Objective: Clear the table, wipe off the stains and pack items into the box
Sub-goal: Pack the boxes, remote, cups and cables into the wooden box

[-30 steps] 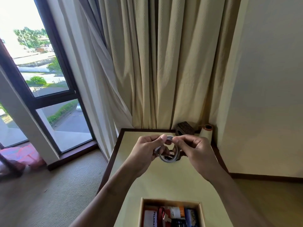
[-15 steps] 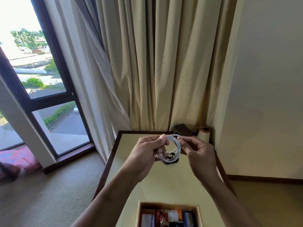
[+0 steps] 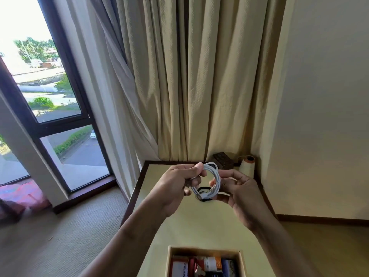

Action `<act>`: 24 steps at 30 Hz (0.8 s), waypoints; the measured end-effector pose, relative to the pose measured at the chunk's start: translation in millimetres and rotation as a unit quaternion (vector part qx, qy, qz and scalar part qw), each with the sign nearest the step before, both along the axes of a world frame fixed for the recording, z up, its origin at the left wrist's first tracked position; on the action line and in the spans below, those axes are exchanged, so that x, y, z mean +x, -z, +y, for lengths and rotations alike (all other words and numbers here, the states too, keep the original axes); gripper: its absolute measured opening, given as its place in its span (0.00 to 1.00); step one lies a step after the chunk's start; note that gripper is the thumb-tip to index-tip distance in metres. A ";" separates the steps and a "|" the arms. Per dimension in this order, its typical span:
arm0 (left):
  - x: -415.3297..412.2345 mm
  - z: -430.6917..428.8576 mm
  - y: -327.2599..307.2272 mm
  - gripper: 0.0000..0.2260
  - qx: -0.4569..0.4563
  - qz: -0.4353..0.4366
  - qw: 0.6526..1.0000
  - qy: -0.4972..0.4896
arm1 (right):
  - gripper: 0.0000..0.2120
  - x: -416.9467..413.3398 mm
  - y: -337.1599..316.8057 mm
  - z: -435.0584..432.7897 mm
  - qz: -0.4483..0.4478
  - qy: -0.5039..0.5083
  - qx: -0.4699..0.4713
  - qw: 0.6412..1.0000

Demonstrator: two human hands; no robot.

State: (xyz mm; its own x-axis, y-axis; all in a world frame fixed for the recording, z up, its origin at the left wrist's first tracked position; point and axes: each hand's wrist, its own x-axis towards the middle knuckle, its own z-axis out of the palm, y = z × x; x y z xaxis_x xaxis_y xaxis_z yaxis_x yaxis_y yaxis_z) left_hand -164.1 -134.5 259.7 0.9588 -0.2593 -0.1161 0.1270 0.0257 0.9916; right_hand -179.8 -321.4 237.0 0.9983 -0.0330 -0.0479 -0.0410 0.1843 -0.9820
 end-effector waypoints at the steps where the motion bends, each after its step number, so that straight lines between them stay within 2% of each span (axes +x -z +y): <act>1: -0.1 -1.2 0.0 0.14 -0.005 -0.002 1.000 -0.005 | 0.07 -1.1 -0.5 -0.2 0.009 -0.016 0.011 1.000; 4: -2.0 -6.6 1.6 0.14 -0.015 -0.010 0.999 -0.033 | 0.09 -2.5 -0.4 -0.7 0.027 -0.056 0.042 0.997; 7: -4.0 -11.2 5.8 0.15 -0.041 -0.013 0.996 -0.076 | 0.13 -7.3 2.7 -0.4 -0.002 -0.090 0.063 0.994; 8: -4.2 -12.2 8.0 0.15 -0.047 -0.013 0.995 -0.089 | 0.15 -10.2 4.8 -0.4 -0.025 -0.107 0.057 0.992; 10: -4.9 -14.0 11.0 0.16 -0.059 -0.004 0.993 -0.105 | 0.22 -15.9 10.2 1.9 -0.084 -0.124 -0.028 0.988; 13: -7.7 -16.7 13.0 0.17 -0.064 0.001 0.992 -0.105 | 0.27 -19.2 11.3 13.9 -0.103 -0.039 -0.141 0.984; 15: -9.8 -18.5 12.1 0.17 -0.062 -0.006 0.993 -0.103 | 0.26 -21.2 7.6 21.3 -0.110 0.019 -0.151 0.982; 20: -9.8 -14.3 11.1 0.15 -0.058 -0.005 0.993 -0.105 | 0.17 -30.3 -1.7 21.7 -0.174 0.061 -0.164 0.969; 24: -13.9 -11.1 13.6 0.14 -0.063 0.000 0.995 -0.079 | 0.15 -30.7 -4.0 17.4 -0.211 0.127 -0.176 0.953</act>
State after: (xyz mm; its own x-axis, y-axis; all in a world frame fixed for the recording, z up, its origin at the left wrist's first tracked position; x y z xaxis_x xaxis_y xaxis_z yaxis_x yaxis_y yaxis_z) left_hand -178.0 -145.5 246.0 0.9889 -0.1172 -0.0916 0.1108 0.1688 0.9794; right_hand -210.5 -304.0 241.0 0.8841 -0.2153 0.4147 0.3734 -0.2077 -0.9041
